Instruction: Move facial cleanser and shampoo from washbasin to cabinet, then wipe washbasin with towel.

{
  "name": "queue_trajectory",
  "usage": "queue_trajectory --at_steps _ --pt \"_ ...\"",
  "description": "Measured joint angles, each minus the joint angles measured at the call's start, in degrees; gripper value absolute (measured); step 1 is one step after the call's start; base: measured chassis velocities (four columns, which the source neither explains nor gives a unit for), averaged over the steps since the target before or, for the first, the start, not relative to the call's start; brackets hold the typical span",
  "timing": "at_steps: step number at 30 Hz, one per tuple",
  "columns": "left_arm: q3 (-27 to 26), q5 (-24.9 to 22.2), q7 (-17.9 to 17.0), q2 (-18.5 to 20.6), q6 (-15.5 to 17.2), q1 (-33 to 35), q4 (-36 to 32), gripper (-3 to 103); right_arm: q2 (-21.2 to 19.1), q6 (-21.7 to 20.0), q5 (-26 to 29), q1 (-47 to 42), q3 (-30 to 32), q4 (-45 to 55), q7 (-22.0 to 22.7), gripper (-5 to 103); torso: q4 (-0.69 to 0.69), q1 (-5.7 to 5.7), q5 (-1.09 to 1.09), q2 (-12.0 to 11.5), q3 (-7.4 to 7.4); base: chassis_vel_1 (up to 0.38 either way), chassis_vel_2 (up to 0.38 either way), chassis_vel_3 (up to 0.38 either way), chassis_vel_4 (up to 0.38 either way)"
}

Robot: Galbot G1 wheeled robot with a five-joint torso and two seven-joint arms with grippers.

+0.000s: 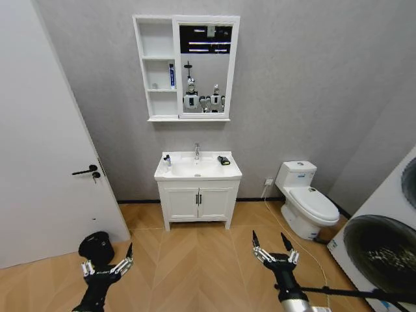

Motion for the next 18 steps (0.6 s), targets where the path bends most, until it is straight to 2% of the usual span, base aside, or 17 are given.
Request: queue_trajectory --at_steps 5,6,9,18 --pt "0.1 0.0 0.0 0.0 0.0 0.0 0.0 97 0.0 -0.3 0.1 -0.3 0.0 0.4 -0.2 100 0.0 0.0 0.0 0.0 0.0 0.0 0.0 0.0 0.0" --pt "0.1 0.0 0.0 0.0 0.0 -0.1 0.0 93 0.0 -0.5 0.1 -0.4 0.1 0.5 -0.2 100 0.0 0.0 0.0 0.0 0.0 0.0 0.0 0.0 0.0" --pt "0.2 0.0 0.0 0.0 0.0 -0.1 0.0 96 0.2 -0.6 0.1 -0.4 0.3 0.5 -0.6 100 0.0 0.0 0.0 0.0 0.0 0.0 0.0 0.0 0.0" --pt "0.4 -0.4 0.0 0.2 0.1 -0.7 0.1 97 0.5 -0.6 0.1 -1.5 0.8 1.4 -1.4 100 0.0 0.0 0.0 0.0 0.0 0.0 0.0 0.0 0.0"
